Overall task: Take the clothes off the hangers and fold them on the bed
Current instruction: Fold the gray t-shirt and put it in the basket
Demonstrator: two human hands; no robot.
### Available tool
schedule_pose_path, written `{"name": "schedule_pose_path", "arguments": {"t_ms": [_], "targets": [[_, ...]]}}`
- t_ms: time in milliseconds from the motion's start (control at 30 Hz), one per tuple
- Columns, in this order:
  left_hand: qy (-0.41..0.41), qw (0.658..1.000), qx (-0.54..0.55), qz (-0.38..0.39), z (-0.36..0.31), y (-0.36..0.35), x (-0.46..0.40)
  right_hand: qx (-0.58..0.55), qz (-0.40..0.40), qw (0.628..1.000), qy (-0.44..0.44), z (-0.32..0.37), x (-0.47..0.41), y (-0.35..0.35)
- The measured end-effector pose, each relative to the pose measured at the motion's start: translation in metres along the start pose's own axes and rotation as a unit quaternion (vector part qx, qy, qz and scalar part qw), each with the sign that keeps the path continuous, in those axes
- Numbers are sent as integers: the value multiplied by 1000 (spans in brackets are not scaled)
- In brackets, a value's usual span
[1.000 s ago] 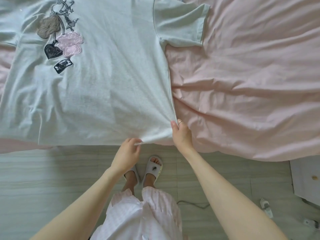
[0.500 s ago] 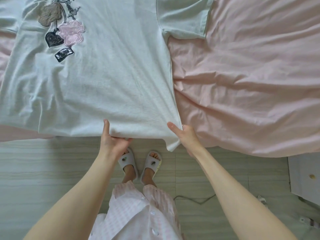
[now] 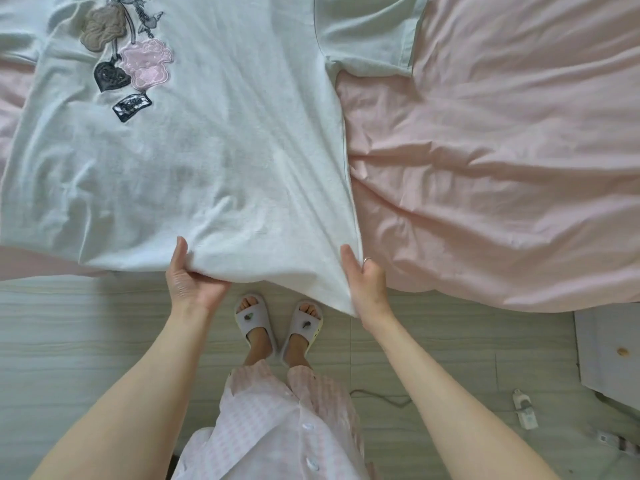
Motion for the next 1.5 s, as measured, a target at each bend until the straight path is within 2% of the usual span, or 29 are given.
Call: {"name": "schedule_pose_path", "arguments": {"t_ms": [67,167,267,367,433,500,567,633,700,767,900,1000,1100,1200,1367,1433,1500], "targets": [[13,999,-23,28,-1,-1,3,9,49,998,-40,-15,-1,1],[52,995,-65,62,5,-9,11,-53,130,982,-130,-29,3,-5],[75,994,-62,58,12,-20,16,-180,216,942,-183,-25,10,-13],[59,997,-23,38,12,-20,13,-233,249,919,-197,-21,17,-16],[44,999,3,27,12,-17,10,-226,234,924,-203,-24,16,-12],[23,1000,9,16,10,-13,9,-165,189,948,-197,-27,10,-6],[15,1000,1,-2,7,-9,12,-68,102,979,-163,-27,4,5],[22,999,-21,-36,6,-1,15,13,10,995,-95,-21,-1,17],[29,995,-61,-67,5,12,21,122,-52,991,-30,-17,-4,21],[33,993,-83,-81,3,24,29,206,-91,974,-3,-17,-3,21],[17,992,-89,-83,-7,38,35,230,-123,963,69,-11,9,13],[-6,981,-152,-121,-15,61,26,281,-136,945,94,-18,15,16],[-31,958,-235,-163,-23,82,22,330,-135,932,72,-30,10,18],[-26,942,-300,-150,-27,93,20,328,-125,936,24,-34,0,17],[47,923,-356,-137,-22,101,18,353,-86,927,-94,-48,-18,18],[93,905,-396,-126,-19,104,20,368,-95,914,-141,-47,-18,15],[110,884,-439,-117,-22,106,19,362,-122,911,-154,-34,-16,8]]}}
Point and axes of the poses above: each hand's wrist, its own x-axis away from the middle knuckle, its own y-axis out of the back of the hand, z = x × y, the point moved 7 cm from there along -x, towards the middle knuckle, and after that the axes turned 13 degrees about -y, right-handed, at the moved point
